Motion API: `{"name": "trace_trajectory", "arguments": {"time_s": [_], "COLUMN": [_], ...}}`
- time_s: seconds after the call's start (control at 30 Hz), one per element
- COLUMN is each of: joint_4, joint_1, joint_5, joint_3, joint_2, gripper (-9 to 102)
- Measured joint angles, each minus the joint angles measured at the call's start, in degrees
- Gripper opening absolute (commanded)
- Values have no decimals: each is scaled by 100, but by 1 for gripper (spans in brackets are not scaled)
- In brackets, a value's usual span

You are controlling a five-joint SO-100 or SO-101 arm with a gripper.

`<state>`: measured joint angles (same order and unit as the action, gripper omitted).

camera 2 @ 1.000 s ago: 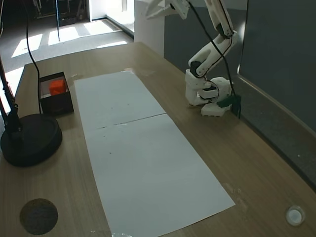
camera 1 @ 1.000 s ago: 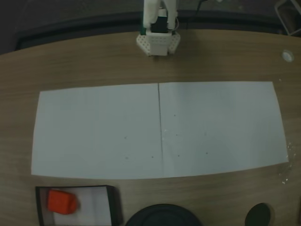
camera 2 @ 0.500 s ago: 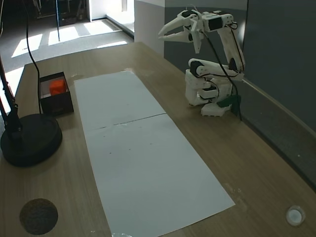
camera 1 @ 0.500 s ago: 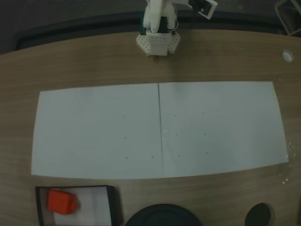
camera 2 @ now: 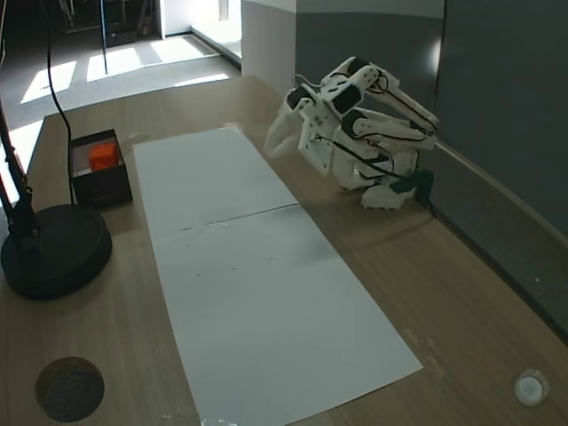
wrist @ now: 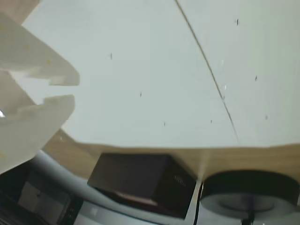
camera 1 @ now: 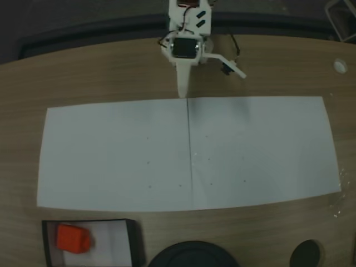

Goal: Grab a orange square and put it in the box.

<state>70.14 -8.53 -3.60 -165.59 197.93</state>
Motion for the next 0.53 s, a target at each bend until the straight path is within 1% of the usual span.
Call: {"name": "trace_trajectory", "arguments": {"time_s": [0.07,0.17,0.53], "joint_4": [26,325,343], "joint_1": [0,0,-26], "joint_5": [-220,-237,-185], "joint_3": [-308,-729,-756], "joint_2": [0,0,0], "gripper": [0,0,0]}}
